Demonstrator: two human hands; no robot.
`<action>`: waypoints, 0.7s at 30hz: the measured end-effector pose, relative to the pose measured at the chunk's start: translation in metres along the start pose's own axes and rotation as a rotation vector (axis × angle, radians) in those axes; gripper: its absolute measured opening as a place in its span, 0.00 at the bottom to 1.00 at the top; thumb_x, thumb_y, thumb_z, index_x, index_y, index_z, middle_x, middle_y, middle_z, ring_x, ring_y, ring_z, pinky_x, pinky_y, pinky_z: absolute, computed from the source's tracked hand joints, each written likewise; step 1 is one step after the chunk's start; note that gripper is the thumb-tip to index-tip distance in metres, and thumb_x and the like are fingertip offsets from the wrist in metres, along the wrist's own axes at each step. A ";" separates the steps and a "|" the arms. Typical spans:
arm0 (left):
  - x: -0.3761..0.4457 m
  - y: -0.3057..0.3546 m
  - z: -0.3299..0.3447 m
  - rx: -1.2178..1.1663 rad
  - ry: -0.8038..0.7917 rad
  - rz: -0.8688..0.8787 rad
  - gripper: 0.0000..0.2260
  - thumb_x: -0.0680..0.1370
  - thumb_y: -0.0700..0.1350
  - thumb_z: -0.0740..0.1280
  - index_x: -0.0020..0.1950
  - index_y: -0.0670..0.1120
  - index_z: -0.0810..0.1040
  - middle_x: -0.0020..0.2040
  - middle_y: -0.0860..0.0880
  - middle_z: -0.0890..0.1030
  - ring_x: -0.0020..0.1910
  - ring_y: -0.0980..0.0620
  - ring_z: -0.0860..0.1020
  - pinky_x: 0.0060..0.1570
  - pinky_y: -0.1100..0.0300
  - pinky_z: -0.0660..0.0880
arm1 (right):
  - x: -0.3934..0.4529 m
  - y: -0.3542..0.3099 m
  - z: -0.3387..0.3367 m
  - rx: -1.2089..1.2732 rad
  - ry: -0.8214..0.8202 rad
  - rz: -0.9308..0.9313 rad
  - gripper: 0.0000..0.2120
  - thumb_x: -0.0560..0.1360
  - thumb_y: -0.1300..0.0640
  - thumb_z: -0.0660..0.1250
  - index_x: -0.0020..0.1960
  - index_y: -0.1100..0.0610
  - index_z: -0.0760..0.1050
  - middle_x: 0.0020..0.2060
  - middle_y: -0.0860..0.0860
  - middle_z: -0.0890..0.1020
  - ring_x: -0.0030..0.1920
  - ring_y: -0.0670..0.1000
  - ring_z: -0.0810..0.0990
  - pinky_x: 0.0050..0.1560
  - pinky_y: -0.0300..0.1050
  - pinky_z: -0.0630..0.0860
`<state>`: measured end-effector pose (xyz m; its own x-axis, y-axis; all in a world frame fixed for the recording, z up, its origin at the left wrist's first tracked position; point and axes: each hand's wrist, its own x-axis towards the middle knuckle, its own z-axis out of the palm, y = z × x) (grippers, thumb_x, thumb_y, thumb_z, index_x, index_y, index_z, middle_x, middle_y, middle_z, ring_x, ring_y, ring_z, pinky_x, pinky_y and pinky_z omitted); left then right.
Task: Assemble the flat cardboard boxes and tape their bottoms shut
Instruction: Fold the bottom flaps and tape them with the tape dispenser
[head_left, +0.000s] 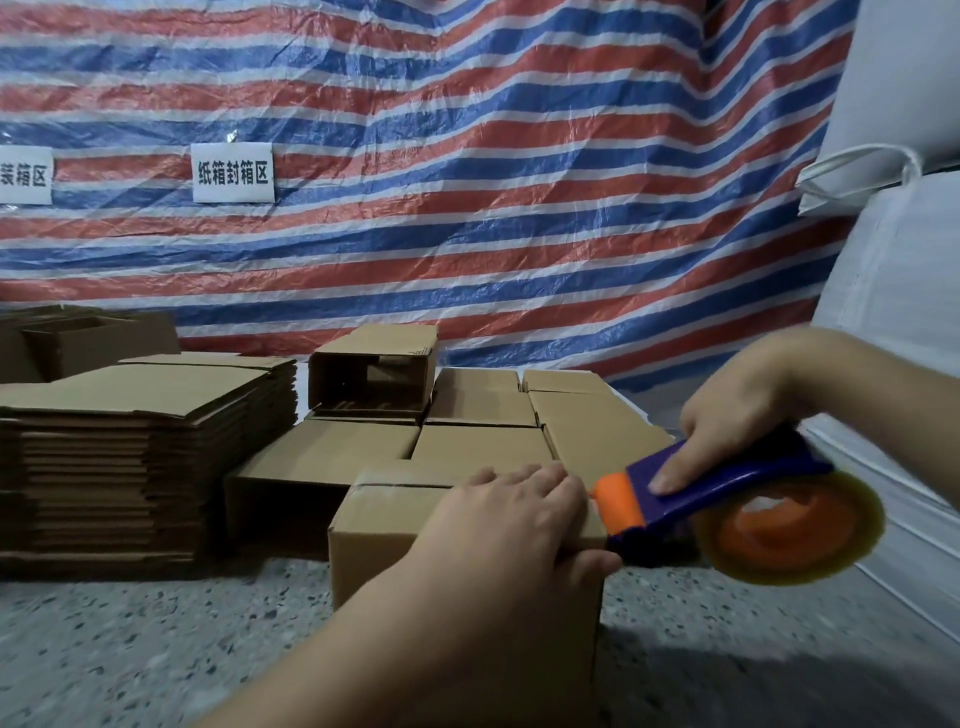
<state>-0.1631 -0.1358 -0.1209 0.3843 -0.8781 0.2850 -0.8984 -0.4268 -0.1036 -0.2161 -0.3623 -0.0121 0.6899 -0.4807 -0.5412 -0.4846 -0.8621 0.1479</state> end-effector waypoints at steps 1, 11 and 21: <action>0.000 0.000 0.000 0.007 -0.003 0.005 0.30 0.78 0.67 0.49 0.75 0.52 0.62 0.76 0.51 0.65 0.74 0.52 0.63 0.72 0.51 0.60 | -0.003 -0.010 0.004 -0.126 -0.019 0.061 0.32 0.62 0.23 0.71 0.48 0.51 0.83 0.43 0.49 0.87 0.46 0.50 0.86 0.49 0.45 0.81; 0.000 -0.002 0.006 -0.028 0.068 0.050 0.27 0.81 0.65 0.50 0.78 0.59 0.54 0.79 0.53 0.59 0.77 0.53 0.57 0.74 0.50 0.56 | 0.071 -0.019 0.124 -0.042 0.524 0.065 0.27 0.70 0.24 0.63 0.39 0.49 0.70 0.35 0.45 0.77 0.34 0.45 0.75 0.31 0.42 0.67; 0.001 -0.003 0.010 -0.019 0.068 0.056 0.26 0.80 0.66 0.49 0.76 0.60 0.53 0.79 0.52 0.58 0.77 0.51 0.57 0.74 0.50 0.55 | 0.077 -0.030 0.172 0.092 0.834 0.101 0.37 0.69 0.20 0.39 0.41 0.49 0.69 0.34 0.44 0.73 0.36 0.46 0.75 0.38 0.46 0.68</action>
<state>-0.1573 -0.1378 -0.1297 0.3181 -0.8837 0.3434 -0.9223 -0.3723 -0.1037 -0.2406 -0.3458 -0.2008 0.7945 -0.5465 0.2648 -0.5820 -0.8097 0.0753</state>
